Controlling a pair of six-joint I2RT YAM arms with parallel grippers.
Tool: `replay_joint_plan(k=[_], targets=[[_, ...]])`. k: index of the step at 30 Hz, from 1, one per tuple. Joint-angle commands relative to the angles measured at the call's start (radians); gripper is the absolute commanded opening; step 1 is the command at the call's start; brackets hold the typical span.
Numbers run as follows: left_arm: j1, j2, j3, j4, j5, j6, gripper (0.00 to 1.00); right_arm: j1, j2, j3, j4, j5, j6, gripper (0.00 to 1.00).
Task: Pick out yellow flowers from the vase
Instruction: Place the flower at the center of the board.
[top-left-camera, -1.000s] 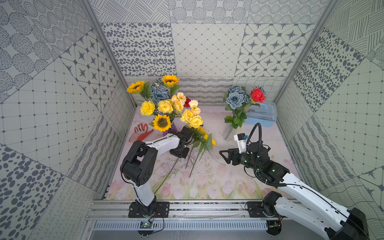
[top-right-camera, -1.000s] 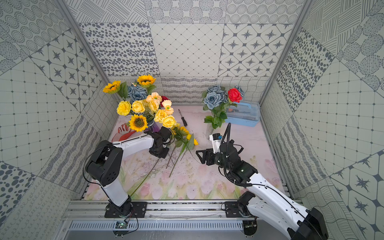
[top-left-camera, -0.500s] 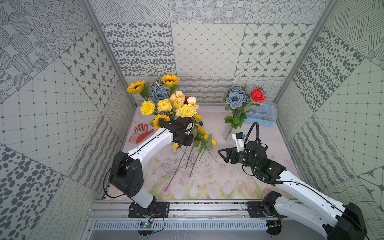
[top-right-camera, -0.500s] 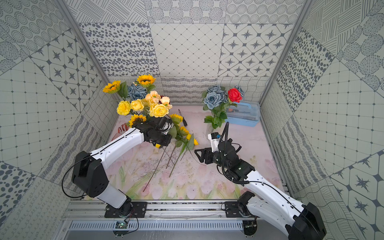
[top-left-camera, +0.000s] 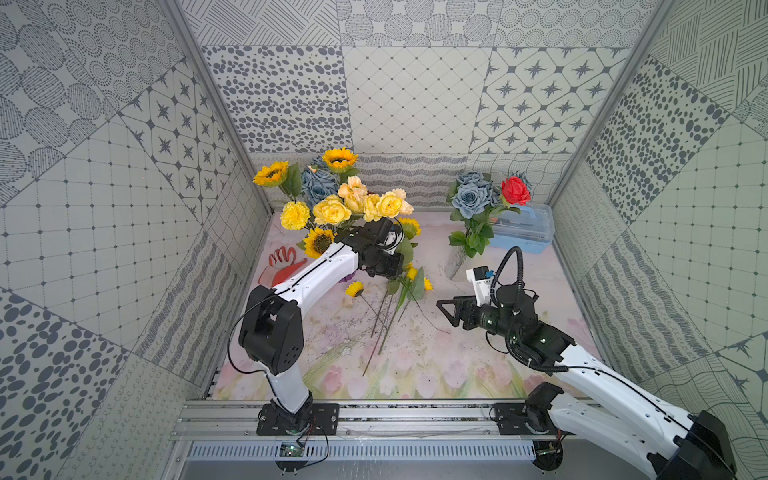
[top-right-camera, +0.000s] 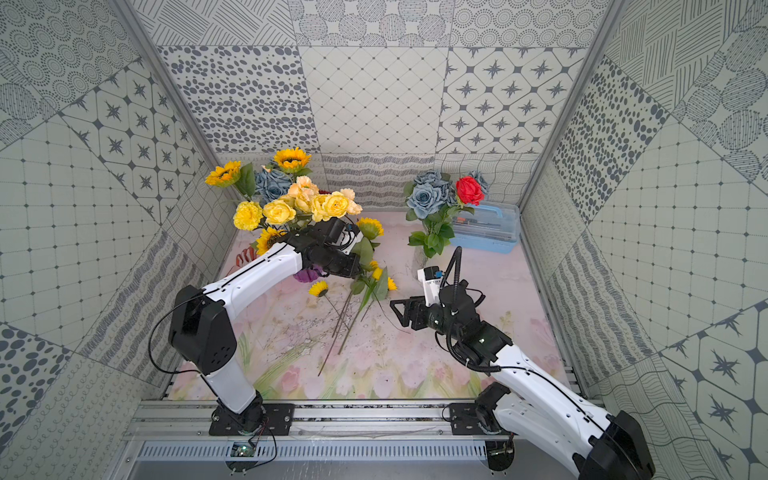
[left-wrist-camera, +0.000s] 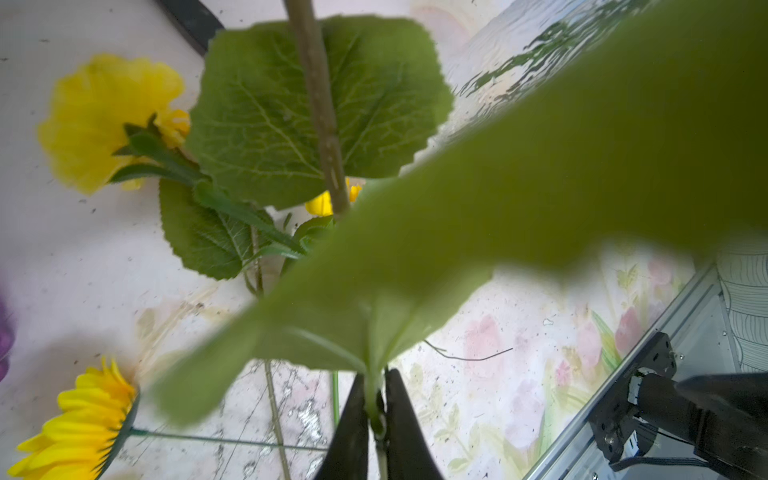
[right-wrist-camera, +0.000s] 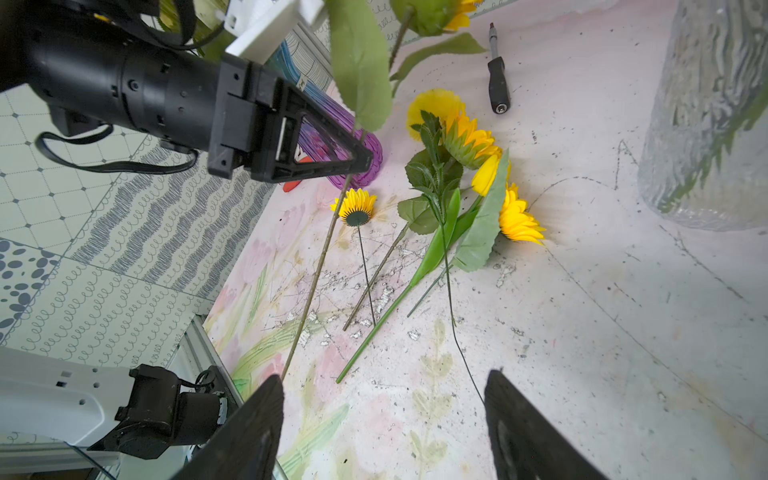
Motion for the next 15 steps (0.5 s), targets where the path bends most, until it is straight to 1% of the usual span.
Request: replay_joint_plan(k=[1,4,6,12,15], targets=[[-0.029,0.068,0.048,0.057,0.034,-0.038,0.14,-0.006,-0.038,-0.008,0.013,0.002,-0.006,0.77],[-0.028,0.086,0.04,0.047,-0.007,-0.037,0.15,-0.007,-0.057,-0.008,-0.014,0.012,-0.014,0.77],[-0.029,0.085,0.021,0.042,-0.043,-0.037,0.2,-0.007,-0.064,-0.008,-0.031,0.018,-0.022,0.77],[-0.029,0.059,-0.053,0.039,-0.143,-0.034,0.22,-0.007,-0.056,-0.007,-0.041,0.016,-0.035,0.77],[-0.028,0.038,-0.066,0.037,-0.164,-0.032,0.27,-0.007,-0.032,-0.008,-0.05,0.027,-0.045,0.77]])
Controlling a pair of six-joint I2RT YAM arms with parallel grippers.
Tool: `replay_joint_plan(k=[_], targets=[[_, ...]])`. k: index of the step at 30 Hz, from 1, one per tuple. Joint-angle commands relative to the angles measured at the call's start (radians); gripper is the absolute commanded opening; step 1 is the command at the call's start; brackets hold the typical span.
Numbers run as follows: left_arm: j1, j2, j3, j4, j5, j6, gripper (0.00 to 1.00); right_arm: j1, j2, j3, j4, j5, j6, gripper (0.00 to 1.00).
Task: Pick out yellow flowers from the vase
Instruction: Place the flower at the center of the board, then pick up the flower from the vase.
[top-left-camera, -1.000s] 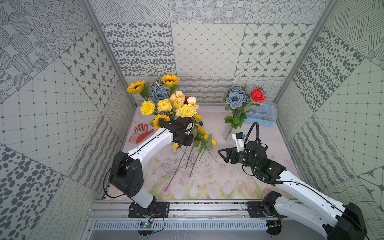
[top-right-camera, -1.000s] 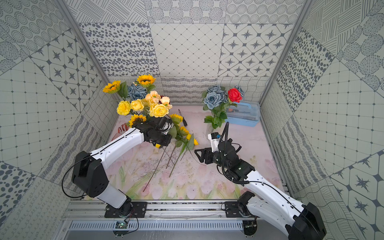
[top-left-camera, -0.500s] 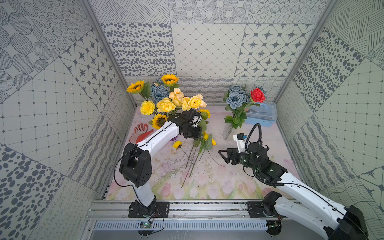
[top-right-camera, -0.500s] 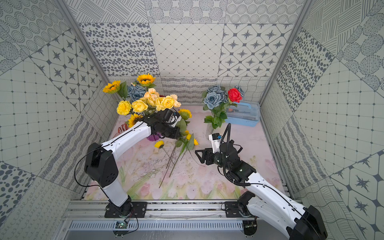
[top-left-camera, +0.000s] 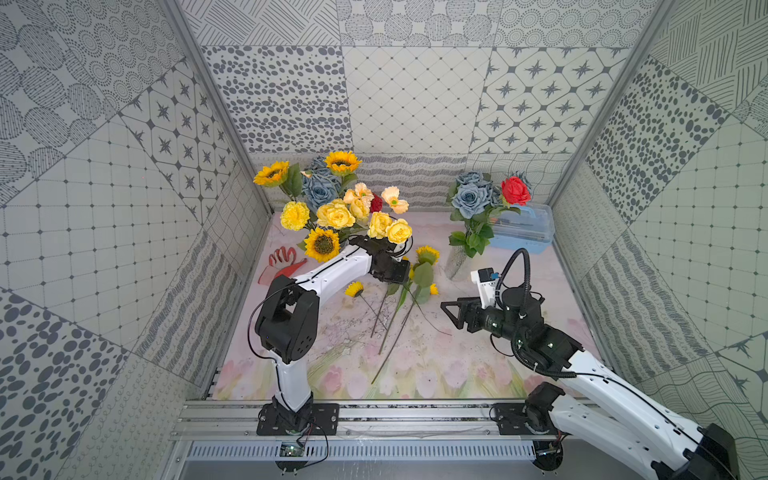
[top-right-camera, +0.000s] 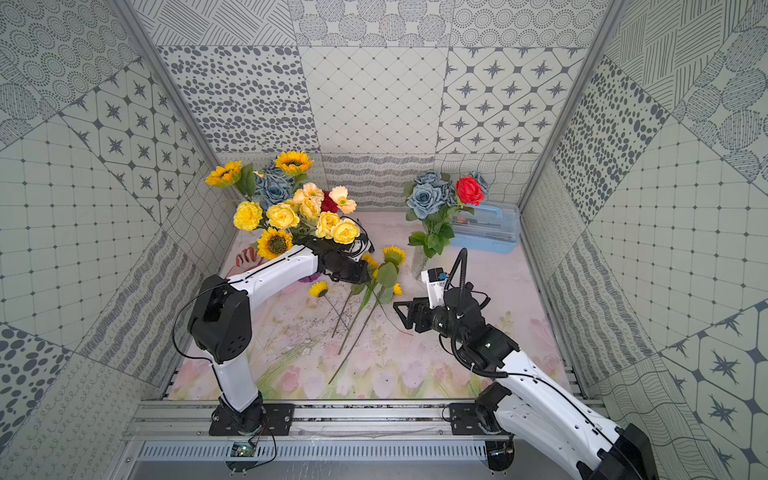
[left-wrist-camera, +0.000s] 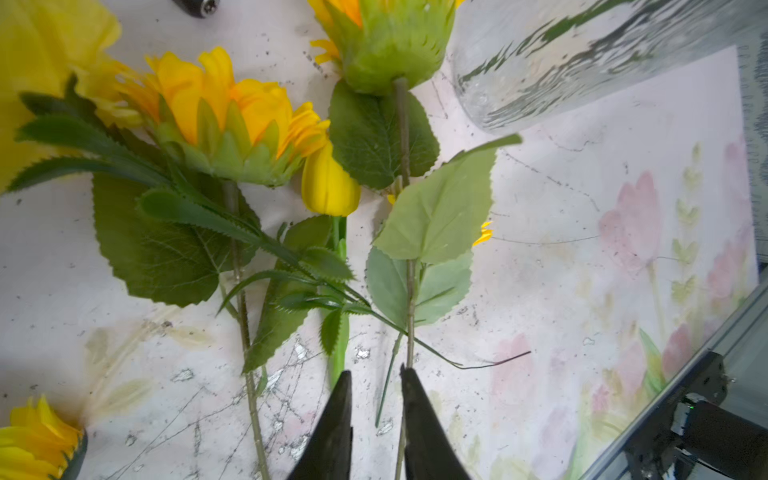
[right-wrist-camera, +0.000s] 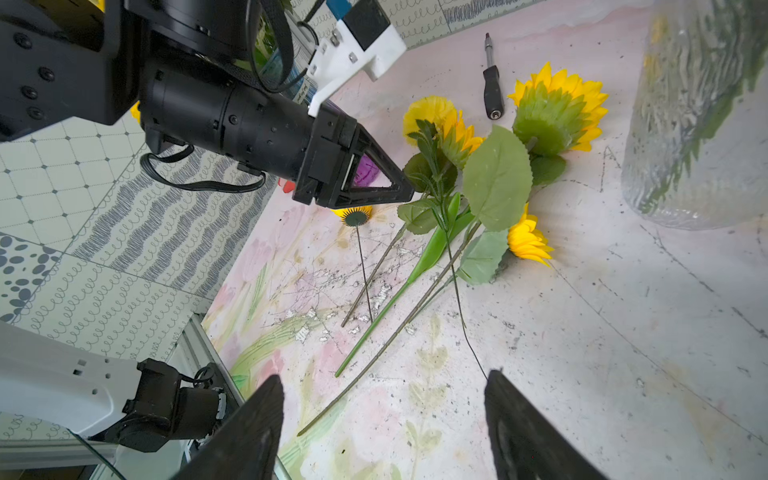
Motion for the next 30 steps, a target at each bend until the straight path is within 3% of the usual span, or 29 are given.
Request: replay_joint_plan(k=[1,3,6,11,17,25,30], targets=[[-0.002,-0.043,-0.019,0.002,-0.091,-0.002,0.34,-0.004,0.03,-0.007,0.006,0.019,-0.032,0.77],[-0.008,-0.076,-0.023,-0.004,-0.113,0.003,0.46,-0.004,0.065,0.009,-0.009,0.016,-0.053,0.77],[-0.017,-0.141,-0.038,-0.033,-0.15,0.011,0.5,-0.004,0.15,0.061,-0.058,0.035,-0.074,0.78],[-0.047,-0.279,-0.115,-0.083,-0.194,0.002,0.65,-0.004,0.349,0.137,-0.039,-0.004,-0.062,0.78],[-0.056,-0.412,-0.215,-0.118,-0.2,-0.026,0.7,0.005,0.509,0.215,0.059,-0.042,-0.065,0.78],[-0.067,-0.554,-0.429,-0.062,-0.239,-0.076,0.74,0.062,0.509,0.279,0.198,-0.028,-0.168,0.78],[-0.083,-0.587,-0.534,-0.018,-0.23,-0.092,0.77,0.071,0.533,0.348,0.18,-0.03,-0.193,0.79]])
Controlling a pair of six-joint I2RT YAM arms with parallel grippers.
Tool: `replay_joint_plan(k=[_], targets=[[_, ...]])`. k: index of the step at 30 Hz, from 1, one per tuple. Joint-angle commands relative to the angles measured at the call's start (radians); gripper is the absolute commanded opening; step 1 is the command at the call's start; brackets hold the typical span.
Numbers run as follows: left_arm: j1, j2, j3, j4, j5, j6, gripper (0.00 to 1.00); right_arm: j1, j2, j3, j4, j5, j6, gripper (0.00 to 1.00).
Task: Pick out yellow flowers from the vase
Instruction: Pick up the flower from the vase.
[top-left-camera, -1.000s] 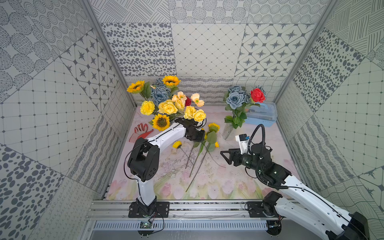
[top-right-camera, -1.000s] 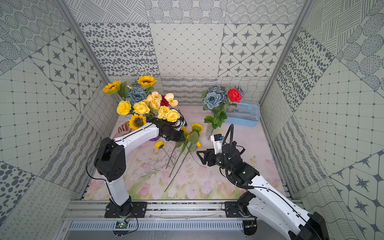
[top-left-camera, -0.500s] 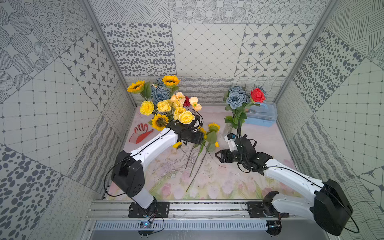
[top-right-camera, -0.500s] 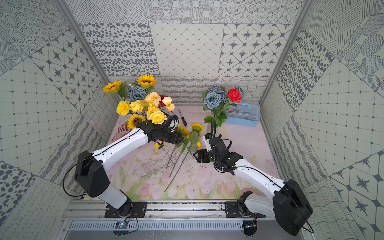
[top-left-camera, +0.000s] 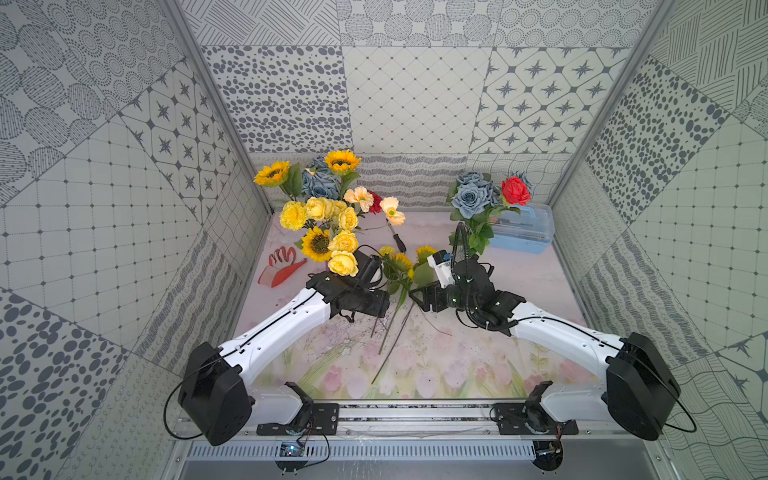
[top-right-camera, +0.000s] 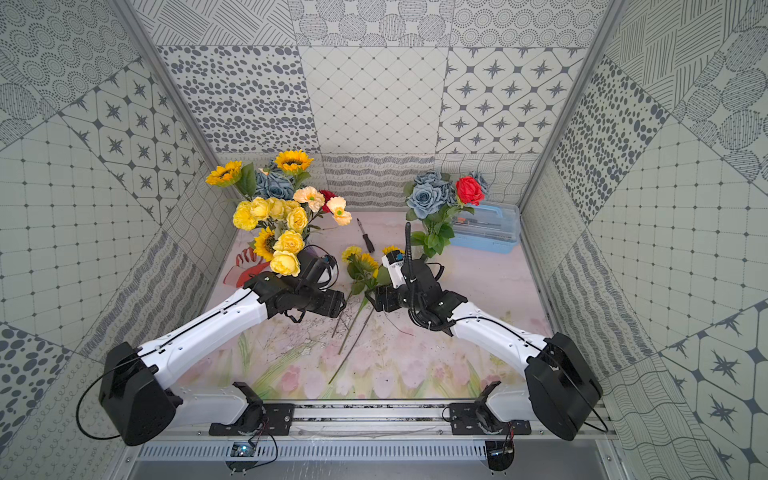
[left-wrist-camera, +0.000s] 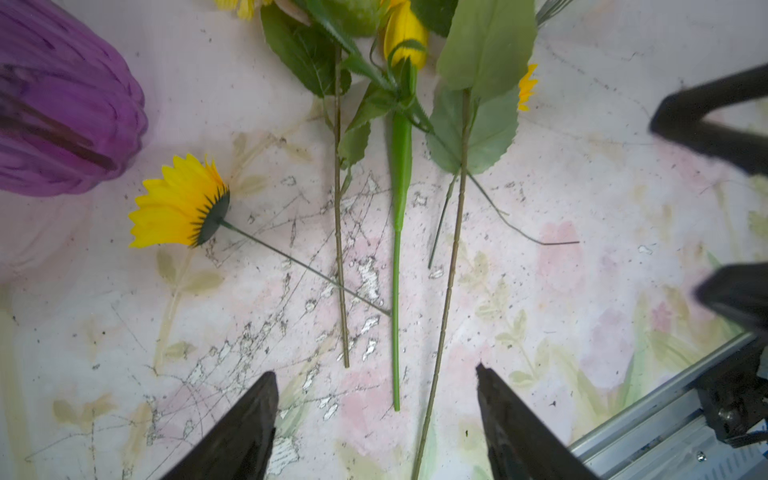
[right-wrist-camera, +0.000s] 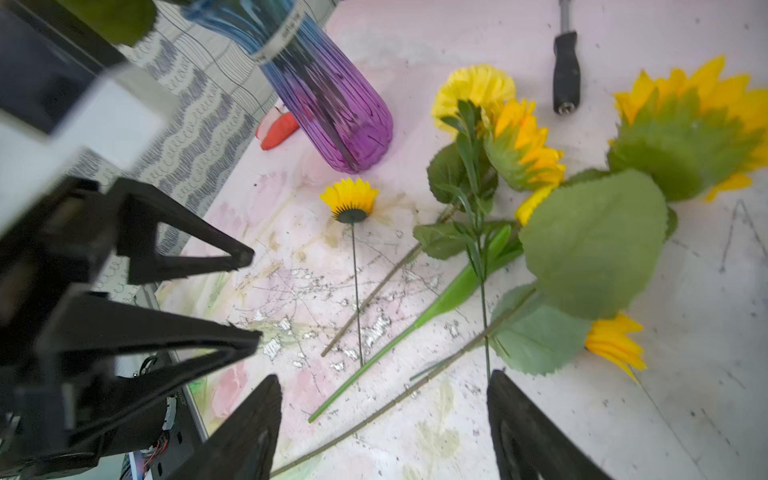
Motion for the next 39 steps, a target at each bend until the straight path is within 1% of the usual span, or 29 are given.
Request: replay_joint_plan(k=[1,9,12,15,19,21,23,25,29,32,35,39], targets=[[-0.016,-0.031,-0.087,0.031,-0.034,-0.045,0.77,0.004,0.013,0.054,0.054,-0.002,-0.043,0.78],[-0.032,0.012,-0.184,0.076,-0.059,-0.098,0.79,0.023,0.039,0.054,0.048,-0.016,-0.052,0.79],[-0.062,-0.018,-0.227,0.078,-0.099,-0.13,0.79,0.032,0.019,0.057,0.035,-0.01,-0.064,0.79],[-0.08,-0.116,-0.277,0.065,-0.178,-0.183,0.8,0.033,-0.007,0.038,0.033,0.003,-0.07,0.79],[-0.088,-0.361,-0.351,0.073,-0.309,-0.246,0.82,0.032,-0.028,0.013,0.038,0.004,-0.074,0.79],[-0.09,-0.501,-0.386,0.101,-0.361,-0.24,0.84,0.032,-0.032,0.001,0.044,0.001,-0.07,0.79],[-0.089,-0.623,-0.402,0.139,-0.428,-0.197,0.85,0.032,-0.035,-0.01,0.056,-0.001,-0.066,0.79],[-0.089,-0.685,-0.402,0.184,-0.484,-0.116,0.86,0.032,-0.036,-0.017,0.067,-0.004,-0.062,0.79],[-0.088,-0.697,-0.396,0.317,-0.608,0.056,0.88,0.032,-0.042,-0.027,0.081,-0.015,-0.058,0.79],[-0.08,-0.668,-0.421,0.482,-0.644,0.192,0.89,0.032,-0.063,-0.045,0.095,-0.013,-0.056,0.79],[-0.03,-0.608,-0.443,0.661,-0.608,0.3,0.91,0.032,-0.081,-0.059,0.096,-0.011,-0.058,0.79],[0.096,-0.521,-0.442,0.789,-0.47,0.314,0.91,0.032,-0.106,-0.071,0.088,-0.011,-0.06,0.79]])
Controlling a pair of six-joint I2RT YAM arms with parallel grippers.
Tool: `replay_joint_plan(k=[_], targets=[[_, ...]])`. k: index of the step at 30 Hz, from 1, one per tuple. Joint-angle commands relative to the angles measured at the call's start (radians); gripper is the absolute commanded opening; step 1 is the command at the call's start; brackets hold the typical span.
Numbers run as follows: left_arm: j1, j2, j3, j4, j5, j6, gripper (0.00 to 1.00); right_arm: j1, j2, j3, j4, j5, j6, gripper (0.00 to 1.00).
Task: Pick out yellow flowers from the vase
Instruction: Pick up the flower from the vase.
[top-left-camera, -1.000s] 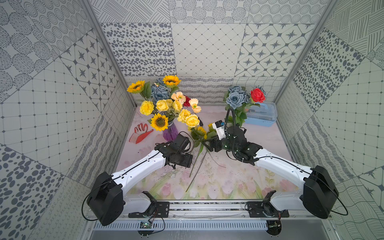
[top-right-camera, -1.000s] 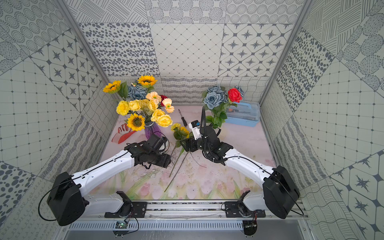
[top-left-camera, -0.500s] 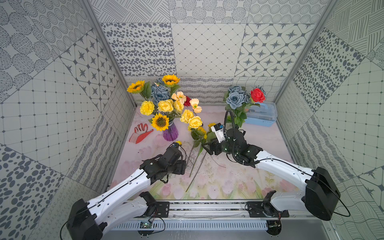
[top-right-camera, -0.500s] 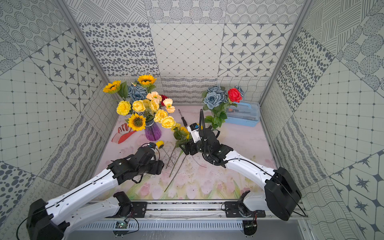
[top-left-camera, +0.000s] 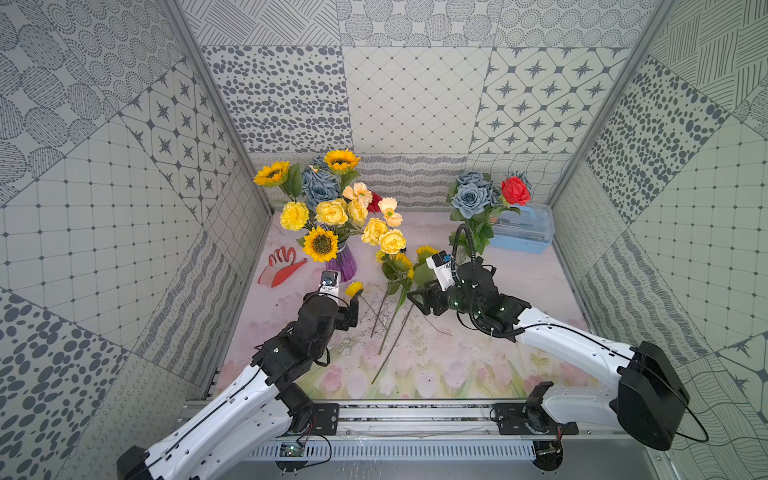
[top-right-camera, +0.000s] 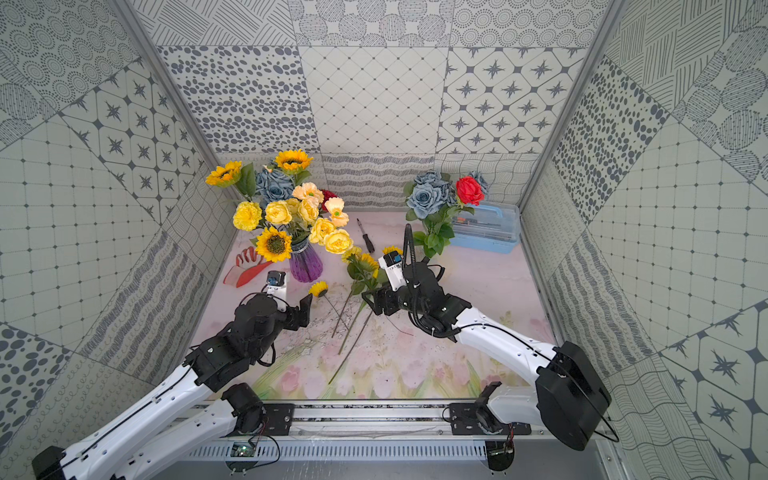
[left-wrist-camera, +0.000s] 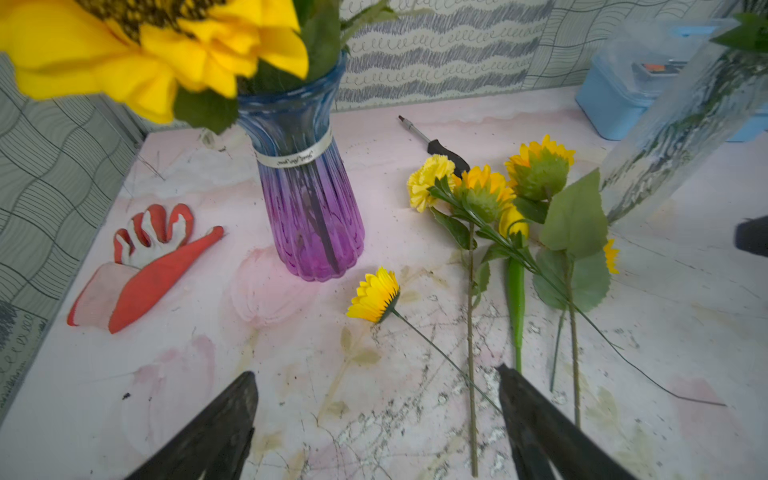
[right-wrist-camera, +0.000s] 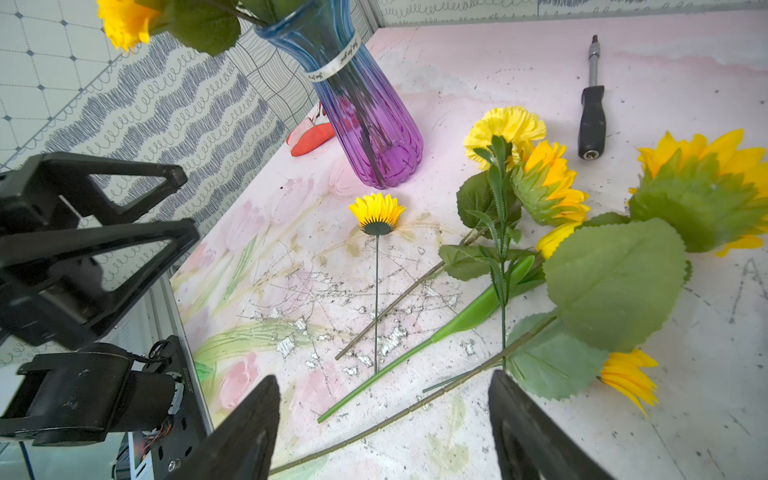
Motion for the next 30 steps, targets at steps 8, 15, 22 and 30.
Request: replay_joint_plan(k=[8,15,22,30], targets=[[0.151,0.165,0.003,0.538,0.097,0.296,0.92,0.002,-0.069,-0.038,0.036,0.026,-0.01,0.8],[0.224,0.168,0.012,0.566,0.183,0.273,0.9,0.001,-0.088,-0.043,0.016,0.037,-0.013,0.8],[0.309,0.177,0.062,0.525,0.284,0.275,0.74,0.001,-0.116,-0.045,-0.021,0.055,-0.013,0.8],[0.353,0.254,0.112,0.52,0.392,0.252,0.8,0.001,-0.171,-0.074,-0.057,0.081,-0.008,0.8]])
